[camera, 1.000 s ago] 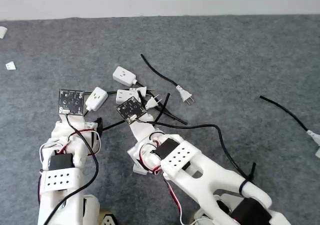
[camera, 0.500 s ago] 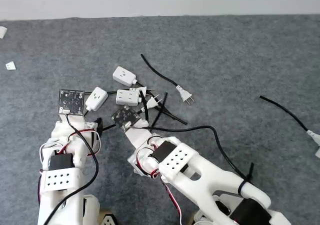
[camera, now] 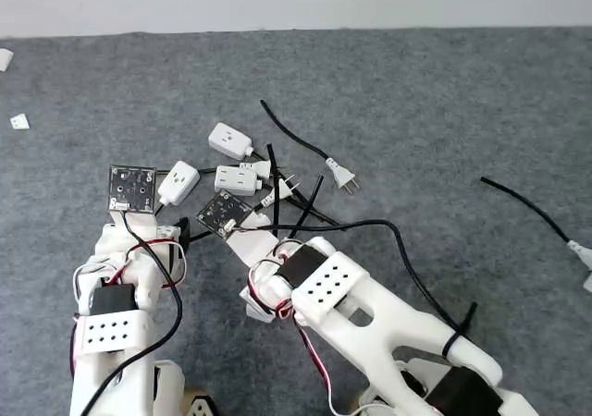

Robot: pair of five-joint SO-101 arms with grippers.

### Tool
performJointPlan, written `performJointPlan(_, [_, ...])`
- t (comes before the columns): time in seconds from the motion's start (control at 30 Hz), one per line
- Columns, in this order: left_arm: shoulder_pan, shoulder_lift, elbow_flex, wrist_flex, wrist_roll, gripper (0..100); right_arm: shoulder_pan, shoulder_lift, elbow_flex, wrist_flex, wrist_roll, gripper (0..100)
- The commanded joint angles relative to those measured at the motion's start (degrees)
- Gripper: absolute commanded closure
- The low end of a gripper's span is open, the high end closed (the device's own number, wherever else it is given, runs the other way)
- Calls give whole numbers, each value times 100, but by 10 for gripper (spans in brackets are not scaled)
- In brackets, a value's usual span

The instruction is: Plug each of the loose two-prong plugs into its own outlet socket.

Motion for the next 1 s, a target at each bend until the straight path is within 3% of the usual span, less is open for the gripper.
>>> performJointPlan(0.0, [-35,-132,-48,-62,-70,773,101,-154,-343,110,79,885])
performJointPlan(0.1, [-35,-132,-48,-62,-79,773,110,-127,-343,101,79,997])
performJointPlan(0.77, [-26,-132,-40,-62,-299,773,101,-110,70,-233,747,987])
performJointPlan(0.97, [-26,-132,-31,-62,-299,773,101,-110,62,-233,800,888])
